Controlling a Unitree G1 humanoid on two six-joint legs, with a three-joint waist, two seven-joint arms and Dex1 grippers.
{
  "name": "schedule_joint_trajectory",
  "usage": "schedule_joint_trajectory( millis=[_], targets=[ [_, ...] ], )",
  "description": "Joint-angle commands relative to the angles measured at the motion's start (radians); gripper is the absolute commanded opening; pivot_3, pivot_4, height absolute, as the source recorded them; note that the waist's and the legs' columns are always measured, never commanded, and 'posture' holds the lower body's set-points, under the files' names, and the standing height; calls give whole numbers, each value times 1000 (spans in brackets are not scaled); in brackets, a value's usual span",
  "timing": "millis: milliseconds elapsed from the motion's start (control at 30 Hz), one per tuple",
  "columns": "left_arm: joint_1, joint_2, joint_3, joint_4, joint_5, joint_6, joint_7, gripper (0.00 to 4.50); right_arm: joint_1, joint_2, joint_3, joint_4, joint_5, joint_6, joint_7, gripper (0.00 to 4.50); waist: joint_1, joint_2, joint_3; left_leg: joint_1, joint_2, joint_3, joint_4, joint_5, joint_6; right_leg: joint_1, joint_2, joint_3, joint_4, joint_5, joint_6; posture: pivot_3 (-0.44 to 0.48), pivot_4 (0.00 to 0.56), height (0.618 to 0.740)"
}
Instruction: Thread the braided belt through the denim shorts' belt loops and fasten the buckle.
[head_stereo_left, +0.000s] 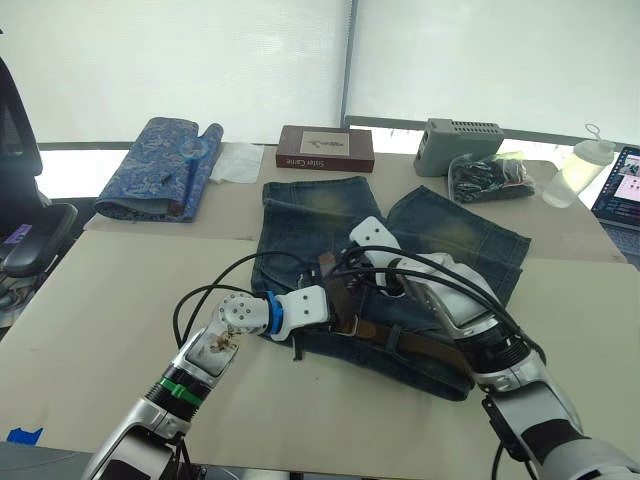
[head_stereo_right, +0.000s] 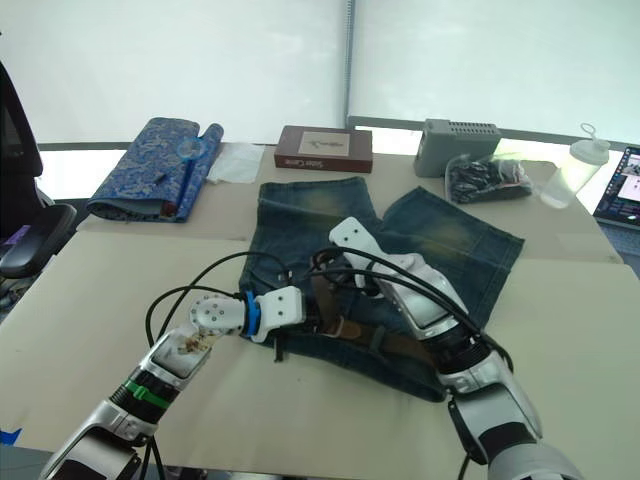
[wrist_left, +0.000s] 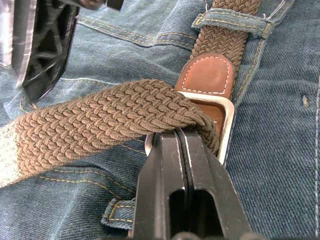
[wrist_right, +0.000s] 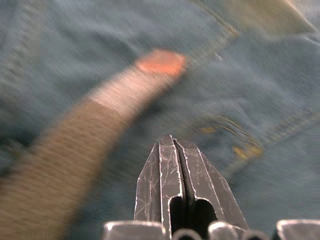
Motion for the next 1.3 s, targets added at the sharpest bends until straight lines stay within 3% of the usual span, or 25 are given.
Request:
schedule_joint_trajectory(
  millis=[33, 167, 367, 733, 867, 1000, 1100, 1167, 1300],
  targets=[
    [61, 4, -74, 71, 76, 78, 7, 0, -8, 4, 34, 8, 39, -68, 135, 11, -2, 0, 0, 0, 0, 0, 0, 0, 0, 0, 0, 0, 0, 0, 0, 0, 150, 740],
    [70, 2, -76, 62, 76, 82, 17, 0, 34, 75, -68, -2, 167, -49, 226, 11, -2, 0, 0, 0, 0, 0, 0, 0, 0, 0, 0, 0, 1, 2, 3, 0, 150, 740],
    [79, 6, -70, 58, 73, 81, 21, 0, 89, 83, -194, -86, 270, -2, 250, 11, 4, 0, 0, -1, 0, -1, 0, 0, 0, 0, -1, -1, -1, 3, 4, 0, 150, 740],
    [77, 11, -69, 67, 72, 67, 14, 0, 292, -160, -156, -427, 347, 53, 316, 11, 5, 1, 0, -1, 1, -1, 0, 0, 0, -1, -1, -2, -1, 0, 1, 0, 150, 740],
    [67, 12, -72, 80, 75, 59, 7, 0, 319, -282, -73, -529, 318, 36, 338, 11, 5, 0, 0, -1, 1, -1, 0, 0, 0, -1, -1, -2, -2, -1, 1, 0, 150, 740],
    [52, 10, -71, 94, 77, 56, 3, 0, 353, -503, 49, -630, 199, -21, 357, 11, 10, 1, 1, -2, 1, -1, 0, 0, 0, -1, -2, -3, -3, -1, 1, 0, 150, 740],
    [47, 10, -69, 99, 76, 52, 1, 0, 370, -564, -14, -680, 180, 19, 300, 11, 10, 0, 1, -2, 1, 0, 0, 0, 0, -1, -2, -3, -4, -1, 2, 0, 150, 740],
    [45, 11, -67, 101, 74, 51, 0, 0, 383, -528, -112, -708, 221, 53, 272, 11, 11, 0, 1, -2, 1, -1, 0, 0, 0, -1, -2, -4, -4, -1, 2, 0, 150, 740],
    [45, -2, -40, 88, 20, 86, -24, 0, 343, -292, -331, -765, 388, 178, 214, 11, 12, 0, 1, -1, 3, -1, 0, 0, -1, -1, -2, -4, -4, 0, 3, 0, 150, 740]
  ],
)
